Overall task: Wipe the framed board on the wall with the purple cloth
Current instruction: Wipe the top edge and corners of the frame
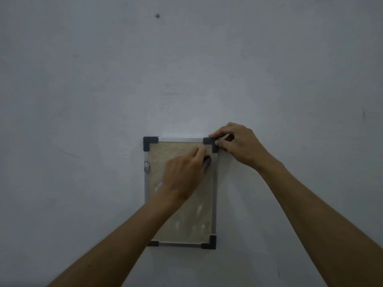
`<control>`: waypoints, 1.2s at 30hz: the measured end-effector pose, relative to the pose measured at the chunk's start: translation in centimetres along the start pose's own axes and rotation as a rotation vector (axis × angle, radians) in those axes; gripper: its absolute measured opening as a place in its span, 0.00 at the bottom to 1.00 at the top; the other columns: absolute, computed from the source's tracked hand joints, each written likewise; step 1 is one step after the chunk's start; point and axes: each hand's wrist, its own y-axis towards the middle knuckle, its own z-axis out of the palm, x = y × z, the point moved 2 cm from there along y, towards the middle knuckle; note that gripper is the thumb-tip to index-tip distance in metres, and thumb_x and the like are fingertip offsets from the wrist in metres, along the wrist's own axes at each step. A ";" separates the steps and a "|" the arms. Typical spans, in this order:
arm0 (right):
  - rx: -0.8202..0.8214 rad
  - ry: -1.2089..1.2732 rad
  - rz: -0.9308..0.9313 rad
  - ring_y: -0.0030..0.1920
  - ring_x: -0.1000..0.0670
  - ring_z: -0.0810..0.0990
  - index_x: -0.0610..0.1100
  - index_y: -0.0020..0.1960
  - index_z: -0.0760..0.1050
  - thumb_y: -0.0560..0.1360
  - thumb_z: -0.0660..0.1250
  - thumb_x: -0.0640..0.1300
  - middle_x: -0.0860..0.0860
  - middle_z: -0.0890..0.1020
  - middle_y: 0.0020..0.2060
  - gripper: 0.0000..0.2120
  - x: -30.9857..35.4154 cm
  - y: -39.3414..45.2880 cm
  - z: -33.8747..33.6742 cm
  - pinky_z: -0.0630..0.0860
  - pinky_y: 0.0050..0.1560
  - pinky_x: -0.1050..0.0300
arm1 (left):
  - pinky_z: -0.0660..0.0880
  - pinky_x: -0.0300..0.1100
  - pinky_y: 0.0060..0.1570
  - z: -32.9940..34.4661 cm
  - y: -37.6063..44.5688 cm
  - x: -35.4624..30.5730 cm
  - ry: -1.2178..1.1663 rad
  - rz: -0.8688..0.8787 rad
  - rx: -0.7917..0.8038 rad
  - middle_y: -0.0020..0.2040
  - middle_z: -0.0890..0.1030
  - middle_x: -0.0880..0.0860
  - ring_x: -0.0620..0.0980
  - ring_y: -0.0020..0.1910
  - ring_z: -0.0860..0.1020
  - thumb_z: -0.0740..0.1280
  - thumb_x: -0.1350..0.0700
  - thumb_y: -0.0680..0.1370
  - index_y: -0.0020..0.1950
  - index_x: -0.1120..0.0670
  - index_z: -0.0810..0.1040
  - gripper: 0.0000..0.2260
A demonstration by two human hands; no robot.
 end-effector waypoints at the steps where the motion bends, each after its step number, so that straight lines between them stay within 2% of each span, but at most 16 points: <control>1: -0.005 -0.017 -0.002 0.43 0.62 0.76 0.50 0.56 0.84 0.76 0.72 0.40 0.55 0.80 0.49 0.10 0.0 0.0 0.1 0.70 0.46 0.71 | 0.77 0.46 0.29 -0.4 0.3 0.6 0.010 -0.032 -0.021 0.40 0.78 0.50 0.48 0.29 0.73 0.62 0.49 0.83 0.49 0.54 0.75 0.09; 3: -0.011 -0.048 -0.008 0.42 0.62 0.75 0.49 0.56 0.83 0.77 0.71 0.40 0.54 0.80 0.49 0.10 0.2 0.1 0.3 0.69 0.43 0.72 | 0.75 0.46 0.29 -1.4 0.9 1.8 0.040 -0.135 -0.091 0.39 0.77 0.51 0.49 0.30 0.74 0.61 0.49 0.83 0.47 0.54 0.74 0.10; 5: -0.012 -0.070 -0.015 0.41 0.61 0.75 0.49 0.55 0.83 0.77 0.72 0.41 0.54 0.79 0.49 0.08 0.5 0.3 0.5 0.71 0.45 0.69 | 0.74 0.43 0.29 -2.2 1.0 3.2 0.074 -0.235 -0.152 0.40 0.78 0.51 0.51 0.31 0.75 0.61 0.48 0.83 0.47 0.54 0.72 0.11; 9: -0.030 -0.141 0.011 0.45 0.54 0.77 0.49 0.51 0.82 0.77 0.71 0.48 0.55 0.78 0.47 0.05 1.2 0.4 0.7 0.80 0.50 0.50 | 0.74 0.45 0.34 -3.0 -1.1 6.1 0.006 -0.489 -0.231 0.44 0.80 0.53 0.56 0.36 0.78 0.61 0.48 0.83 0.49 0.55 0.73 0.11; 11: -0.048 -0.179 0.015 0.45 0.54 0.77 0.49 0.49 0.81 0.76 0.71 0.53 0.56 0.77 0.46 0.07 1.5 0.2 1.0 0.80 0.47 0.49 | 0.75 0.46 0.35 -3.3 -2.3 7.2 0.004 -0.536 -0.238 0.45 0.80 0.54 0.57 0.37 0.79 0.61 0.48 0.83 0.51 0.56 0.74 0.11; 14: -0.076 -0.245 0.023 0.43 0.54 0.77 0.50 0.46 0.78 0.76 0.70 0.57 0.56 0.75 0.44 0.11 2.0 0.2 1.3 0.78 0.42 0.52 | 0.79 0.51 0.35 -3.7 -3.5 8.0 0.058 -0.534 -0.177 0.44 0.79 0.55 0.59 0.36 0.79 0.61 0.48 0.83 0.50 0.56 0.73 0.12; 18: -0.099 -0.334 0.009 0.42 0.53 0.76 0.49 0.44 0.75 0.77 0.69 0.57 0.55 0.75 0.44 0.12 2.7 0.1 1.6 0.73 0.39 0.55 | 0.79 0.51 0.34 -3.8 -5.0 7.8 0.066 -0.551 -0.112 0.44 0.79 0.54 0.58 0.35 0.79 0.61 0.48 0.83 0.51 0.57 0.73 0.11; 23: -0.072 -0.378 -0.077 0.48 0.50 0.72 0.43 0.46 0.74 0.78 0.69 0.51 0.50 0.74 0.45 0.11 3.3 0.1 1.8 0.73 0.44 0.54 | 0.79 0.48 0.34 -3.8 -5.7 8.6 0.065 -0.423 0.004 0.42 0.79 0.54 0.53 0.33 0.78 0.62 0.49 0.83 0.51 0.57 0.74 0.11; 27: -0.057 -0.343 -0.089 0.49 0.48 0.71 0.41 0.48 0.72 0.78 0.69 0.47 0.47 0.74 0.47 0.10 3.3 -0.2 2.1 0.71 0.47 0.55 | 0.76 0.45 0.33 -4.4 -4.6 9.4 0.008 -0.362 -0.059 0.42 0.79 0.53 0.51 0.33 0.76 0.63 0.49 0.82 0.48 0.57 0.74 0.11; 31: -0.075 -0.402 -0.105 0.52 0.48 0.70 0.42 0.49 0.72 0.78 0.68 0.49 0.47 0.75 0.48 0.10 3.4 -0.3 2.2 0.73 0.51 0.51 | 0.68 0.41 0.31 -4.4 -2.4 10.0 0.012 -0.345 -0.193 0.40 0.77 0.51 0.48 0.32 0.72 0.63 0.50 0.82 0.46 0.56 0.71 0.10; 36: -0.121 -0.464 -0.132 0.52 0.48 0.71 0.43 0.50 0.73 0.78 0.68 0.50 0.48 0.76 0.48 0.11 3.2 -0.3 2.2 0.74 0.50 0.51 | 0.67 0.37 0.28 -3.0 -4.7 9.8 0.021 -0.275 -0.177 0.40 0.78 0.52 0.47 0.29 0.72 0.66 0.51 0.81 0.47 0.57 0.74 0.10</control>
